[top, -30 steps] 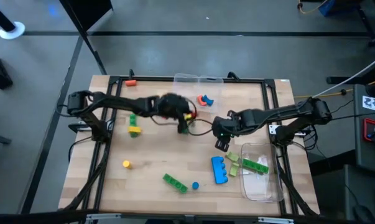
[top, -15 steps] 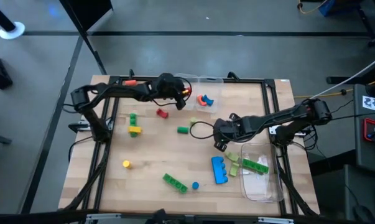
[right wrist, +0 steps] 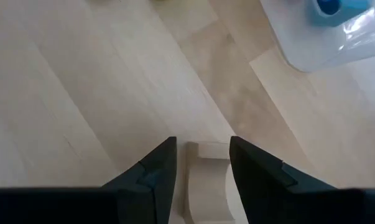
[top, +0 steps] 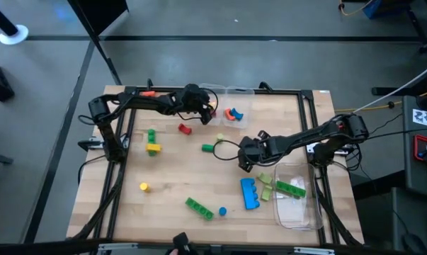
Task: Sort blocks by size
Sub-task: Put the brown arch block into the right transparent bin
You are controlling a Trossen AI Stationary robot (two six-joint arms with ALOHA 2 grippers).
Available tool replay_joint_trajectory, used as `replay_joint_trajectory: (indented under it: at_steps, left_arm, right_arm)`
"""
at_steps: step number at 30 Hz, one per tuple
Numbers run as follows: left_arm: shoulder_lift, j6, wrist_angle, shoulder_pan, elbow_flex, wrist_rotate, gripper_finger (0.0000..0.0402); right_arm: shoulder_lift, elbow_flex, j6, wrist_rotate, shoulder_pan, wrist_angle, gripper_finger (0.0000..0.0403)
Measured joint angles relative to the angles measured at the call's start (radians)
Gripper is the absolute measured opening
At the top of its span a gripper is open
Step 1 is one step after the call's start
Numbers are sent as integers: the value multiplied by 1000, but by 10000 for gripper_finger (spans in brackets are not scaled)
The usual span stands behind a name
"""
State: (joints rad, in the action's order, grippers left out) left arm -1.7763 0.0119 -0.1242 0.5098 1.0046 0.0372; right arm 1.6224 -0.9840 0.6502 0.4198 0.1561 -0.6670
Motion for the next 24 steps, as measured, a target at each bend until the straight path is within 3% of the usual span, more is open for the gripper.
replay_joint_trajectory:
  at_steps: [11, 17, 24]
  left_arm:
    - [4, -4, 2, 0, 0, 0, 221]
    - [4, -4, 11, -2, 0, 0, 221]
    - [4, -4, 10, -10, 0, 0, 221]
  right_arm:
    - [102, 0, 0, 38, -58, 12, 150]
    - [131, 0, 0, -51, -93, 12, 150]
    - [131, 0, 30, -65, -92, 12, 150]
